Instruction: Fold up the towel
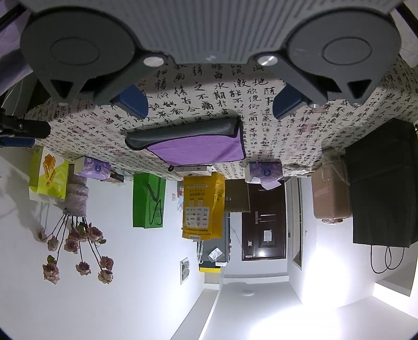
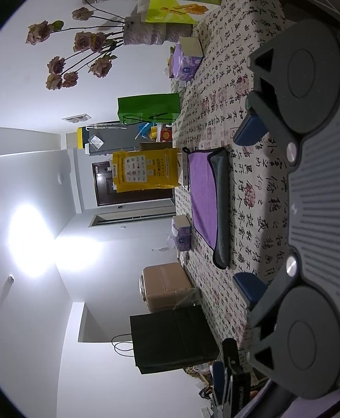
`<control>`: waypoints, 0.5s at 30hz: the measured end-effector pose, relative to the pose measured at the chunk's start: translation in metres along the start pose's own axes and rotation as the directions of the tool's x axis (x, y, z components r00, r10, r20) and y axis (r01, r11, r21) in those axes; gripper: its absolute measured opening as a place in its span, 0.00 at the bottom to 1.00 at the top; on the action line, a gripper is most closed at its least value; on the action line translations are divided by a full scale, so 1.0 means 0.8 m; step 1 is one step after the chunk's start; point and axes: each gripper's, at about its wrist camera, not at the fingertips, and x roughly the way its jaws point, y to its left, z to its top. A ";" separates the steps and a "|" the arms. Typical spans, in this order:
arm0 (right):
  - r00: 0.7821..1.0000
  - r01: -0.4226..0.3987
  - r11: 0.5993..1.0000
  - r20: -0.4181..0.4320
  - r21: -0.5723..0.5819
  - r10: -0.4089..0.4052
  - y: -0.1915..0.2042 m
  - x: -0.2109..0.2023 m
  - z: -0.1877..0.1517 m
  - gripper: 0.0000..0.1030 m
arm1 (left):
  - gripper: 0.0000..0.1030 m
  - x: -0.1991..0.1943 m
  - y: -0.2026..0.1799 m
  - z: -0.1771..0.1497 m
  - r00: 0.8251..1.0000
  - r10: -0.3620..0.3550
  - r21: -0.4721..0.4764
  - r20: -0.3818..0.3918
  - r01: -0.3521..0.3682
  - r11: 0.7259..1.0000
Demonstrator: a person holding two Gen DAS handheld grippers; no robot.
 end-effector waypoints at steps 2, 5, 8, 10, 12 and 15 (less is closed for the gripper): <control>1.000 -0.001 1.000 -0.002 0.000 0.001 0.000 0.000 0.000 1.00 | 1.00 0.000 0.000 0.000 1.000 0.001 0.002 0.001 -0.001 1.000; 1.000 -0.002 1.000 -0.002 0.000 0.002 0.000 0.000 0.000 1.00 | 1.00 0.001 0.000 0.000 1.000 0.000 0.001 0.001 0.000 1.000; 1.000 -0.002 1.000 -0.003 0.001 0.002 0.000 0.000 0.000 1.00 | 1.00 0.000 -0.001 -0.001 1.000 -0.002 0.001 -0.001 0.002 1.000; 1.000 -0.005 1.000 -0.006 0.002 0.005 0.001 0.000 0.000 1.00 | 1.00 0.000 -0.001 -0.001 1.000 -0.001 0.002 -0.001 0.001 1.000; 1.000 -0.005 1.000 -0.006 0.001 0.005 0.001 0.001 0.000 1.00 | 1.00 0.000 -0.002 -0.001 1.000 -0.001 0.002 0.000 0.001 1.000; 1.000 -0.007 1.000 -0.008 0.002 0.007 0.001 0.001 0.000 1.00 | 1.00 0.000 -0.001 -0.001 1.000 -0.002 0.001 -0.001 0.002 1.000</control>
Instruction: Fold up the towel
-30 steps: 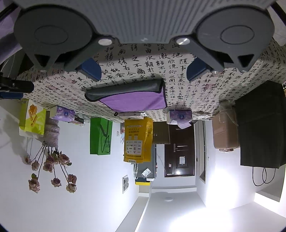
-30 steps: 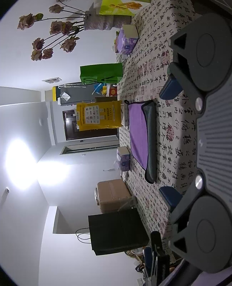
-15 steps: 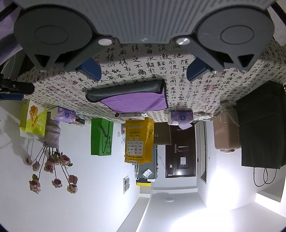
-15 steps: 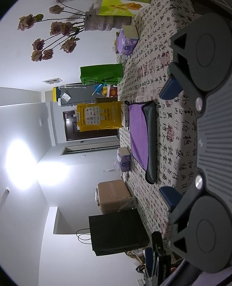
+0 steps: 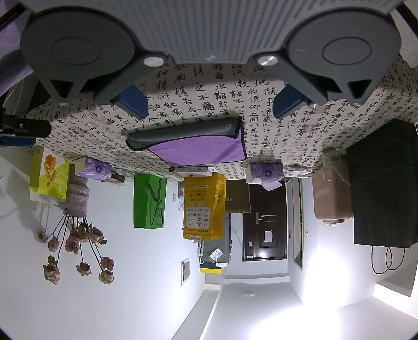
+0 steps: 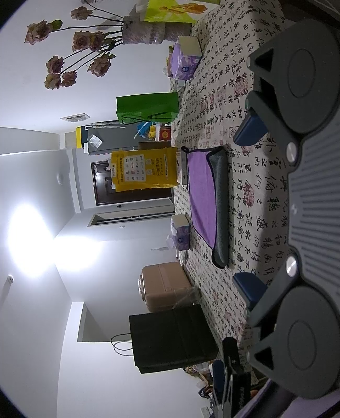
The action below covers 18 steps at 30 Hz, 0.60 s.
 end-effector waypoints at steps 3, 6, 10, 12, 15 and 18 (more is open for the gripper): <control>1.000 0.000 1.000 0.000 0.000 0.000 0.000 0.001 0.000 1.00 | 1.00 0.000 -0.001 -0.001 1.000 0.000 0.001 0.000 0.000 1.000; 1.000 -0.001 1.000 0.000 0.001 0.001 0.000 0.001 0.000 1.00 | 1.00 0.001 -0.001 -0.001 1.000 -0.001 0.002 -0.002 0.001 1.000; 1.000 -0.001 1.000 -0.002 0.000 0.001 -0.001 0.002 -0.001 1.00 | 1.00 0.001 -0.002 0.000 1.000 -0.002 0.003 -0.003 0.002 1.000; 1.000 -0.001 1.000 -0.002 0.000 0.001 0.000 0.001 -0.001 1.00 | 1.00 0.001 -0.002 -0.001 1.000 -0.002 0.003 -0.002 0.002 1.000; 1.000 -0.002 1.000 -0.003 0.001 0.002 0.000 0.001 -0.001 1.00 | 1.00 0.001 -0.002 -0.001 1.000 -0.002 0.003 -0.003 0.002 1.000; 1.000 0.001 1.000 0.001 0.001 -0.001 0.000 0.000 -0.001 1.00 | 1.00 0.001 -0.002 0.000 1.000 -0.002 0.003 -0.003 0.002 1.000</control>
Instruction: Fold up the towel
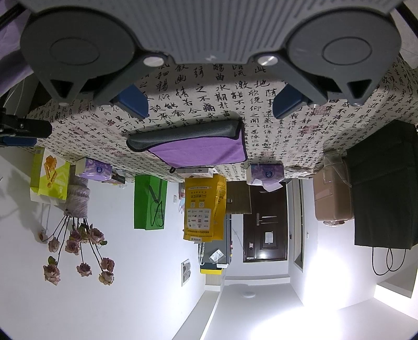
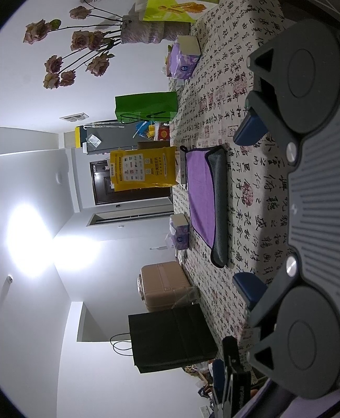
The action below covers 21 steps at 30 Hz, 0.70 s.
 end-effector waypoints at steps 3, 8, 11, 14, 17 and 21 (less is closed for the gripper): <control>1.000 0.002 1.000 0.004 0.001 -0.002 0.000 -0.001 0.000 1.00 | 1.00 0.001 -0.001 -0.001 1.000 -0.002 0.000 -0.003 0.002 1.000; 1.000 0.000 1.000 0.002 0.002 0.000 0.002 -0.001 -0.001 1.00 | 1.00 0.001 -0.002 -0.001 1.000 -0.004 0.000 -0.006 0.004 1.000; 1.000 -0.004 1.000 0.001 0.002 0.004 0.002 -0.001 -0.001 1.00 | 1.00 0.000 -0.002 -0.002 1.000 -0.005 0.000 -0.005 0.005 1.000; 1.000 -0.004 1.000 0.002 0.001 0.004 0.002 -0.001 -0.001 1.00 | 1.00 0.001 -0.002 -0.002 1.000 -0.004 -0.001 -0.005 0.004 1.000; 1.000 -0.005 1.000 0.001 0.002 0.005 0.002 0.000 0.000 1.00 | 1.00 0.001 -0.002 -0.002 1.000 -0.003 0.000 -0.005 0.003 1.000; 1.000 -0.008 1.000 0.001 0.003 0.008 0.002 0.000 0.000 1.00 | 1.00 0.001 -0.001 -0.001 1.000 -0.004 0.001 -0.004 0.004 1.000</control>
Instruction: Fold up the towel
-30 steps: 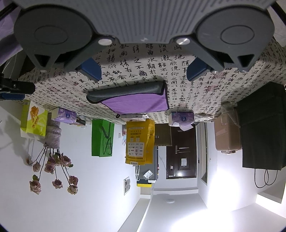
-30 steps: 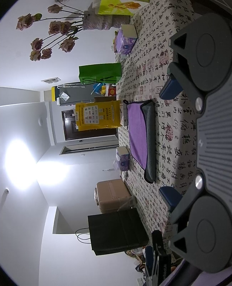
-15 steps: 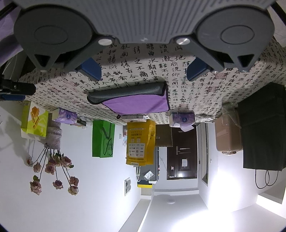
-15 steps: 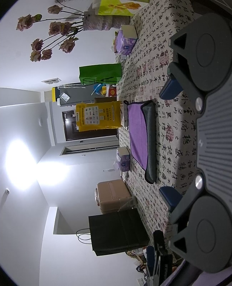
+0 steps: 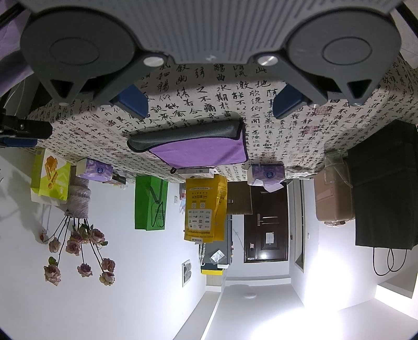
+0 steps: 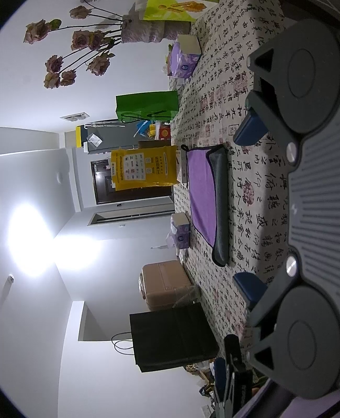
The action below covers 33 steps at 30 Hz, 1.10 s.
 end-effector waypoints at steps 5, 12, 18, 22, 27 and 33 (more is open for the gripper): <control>1.000 0.002 1.000 0.001 0.001 -0.002 0.000 0.000 0.000 1.00 | 1.00 0.000 0.000 0.000 1.000 -0.003 0.000 -0.003 0.003 1.000; 1.000 0.000 1.000 -0.002 0.001 0.000 0.000 0.002 0.000 1.00 | 1.00 0.004 0.003 0.004 1.000 -0.003 0.006 -0.008 0.003 1.000; 1.000 -0.007 1.000 -0.004 0.008 0.007 0.000 0.007 -0.002 1.00 | 1.00 0.011 0.005 0.002 1.000 -0.012 0.003 -0.021 0.012 1.000; 1.000 -0.006 1.000 0.000 0.020 0.006 -0.003 0.016 -0.002 1.00 | 1.00 0.023 0.003 0.001 1.000 0.000 0.023 -0.028 0.000 1.000; 1.000 -0.001 0.999 -0.010 0.034 0.001 -0.009 0.028 -0.004 1.00 | 1.00 0.038 0.000 0.000 0.999 0.006 0.040 -0.038 -0.005 0.999; 0.999 0.036 0.999 0.006 0.031 -0.037 -0.019 0.046 -0.001 1.00 | 1.00 0.067 0.003 0.002 0.998 0.011 0.014 -0.062 -0.011 1.000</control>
